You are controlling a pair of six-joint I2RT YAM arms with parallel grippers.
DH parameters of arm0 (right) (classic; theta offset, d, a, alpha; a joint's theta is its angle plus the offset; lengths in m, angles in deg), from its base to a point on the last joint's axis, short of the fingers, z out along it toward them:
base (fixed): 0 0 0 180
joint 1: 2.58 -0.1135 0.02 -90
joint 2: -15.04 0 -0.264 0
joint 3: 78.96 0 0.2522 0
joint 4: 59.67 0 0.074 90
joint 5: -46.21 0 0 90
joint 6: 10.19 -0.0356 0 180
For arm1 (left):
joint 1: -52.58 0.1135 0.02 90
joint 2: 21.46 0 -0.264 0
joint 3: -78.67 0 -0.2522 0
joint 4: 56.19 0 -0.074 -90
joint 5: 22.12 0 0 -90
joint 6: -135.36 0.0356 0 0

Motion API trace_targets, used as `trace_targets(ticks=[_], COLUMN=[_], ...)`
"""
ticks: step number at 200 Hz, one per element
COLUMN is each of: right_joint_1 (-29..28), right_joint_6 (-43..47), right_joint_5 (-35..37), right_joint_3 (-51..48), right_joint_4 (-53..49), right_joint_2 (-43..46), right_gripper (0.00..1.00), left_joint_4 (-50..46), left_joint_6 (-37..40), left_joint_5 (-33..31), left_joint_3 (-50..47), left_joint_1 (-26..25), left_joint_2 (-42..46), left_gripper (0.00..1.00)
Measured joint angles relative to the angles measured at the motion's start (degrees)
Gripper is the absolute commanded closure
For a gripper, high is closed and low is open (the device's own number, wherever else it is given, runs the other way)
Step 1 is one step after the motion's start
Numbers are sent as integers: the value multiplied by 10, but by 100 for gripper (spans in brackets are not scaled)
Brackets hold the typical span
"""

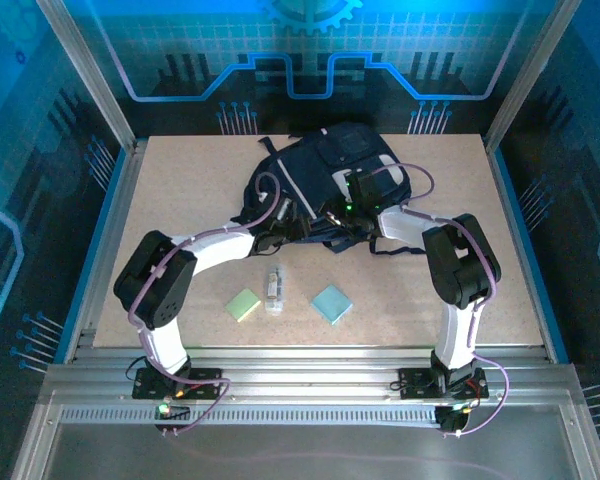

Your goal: Pack the student bag

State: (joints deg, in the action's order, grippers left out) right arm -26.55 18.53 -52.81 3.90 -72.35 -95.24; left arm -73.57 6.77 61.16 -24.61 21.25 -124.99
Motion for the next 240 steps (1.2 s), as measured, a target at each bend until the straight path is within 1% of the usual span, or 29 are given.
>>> trace_targets(ticks=[48,75,97,114,148,165,177,193,215,240], right_joint_1=[0,0,1,2,4,5,7,8,8,8], right_joint_6=[-5,-9,-9,-9,-9,-13,-15,-18,-17,-17], right_joint_5=[-6,-14,-18,-21,-26,-30,-35,-37,-37,-37], right_joint_3=[0,0,-5,-15,-27,-28,-28,-29,-33,-34], right_joint_4=[12,29,45,59,80,85,89,93,100,104], right_joint_2=[-9,-17,-20,-20,-21,-24,-28,-30,-30,-31], right_gripper=[75,75,75,75,76,76,76,76,77,77], left_joint_4=[-23,-57,-95,-99,-111,-111,-111,-117,-123,-123], left_joint_6=[14,31,48,58,73,78,83,86,85,74], left_joint_5=[-30,-42,-45,-44,-47,-55,-61,-64,-66,-66], left_joint_3=[8,56,99,116,120,120,120,122,130,130], left_joint_1=[-11,-11,-11,-11,-12,-12,-12,-12,-12,-11], left_joint_2=[-14,-52,-74,-73,-61,-56,-56,-58,-72,-90], left_gripper=[46,46,48,49,56,56,56,51,48,48])
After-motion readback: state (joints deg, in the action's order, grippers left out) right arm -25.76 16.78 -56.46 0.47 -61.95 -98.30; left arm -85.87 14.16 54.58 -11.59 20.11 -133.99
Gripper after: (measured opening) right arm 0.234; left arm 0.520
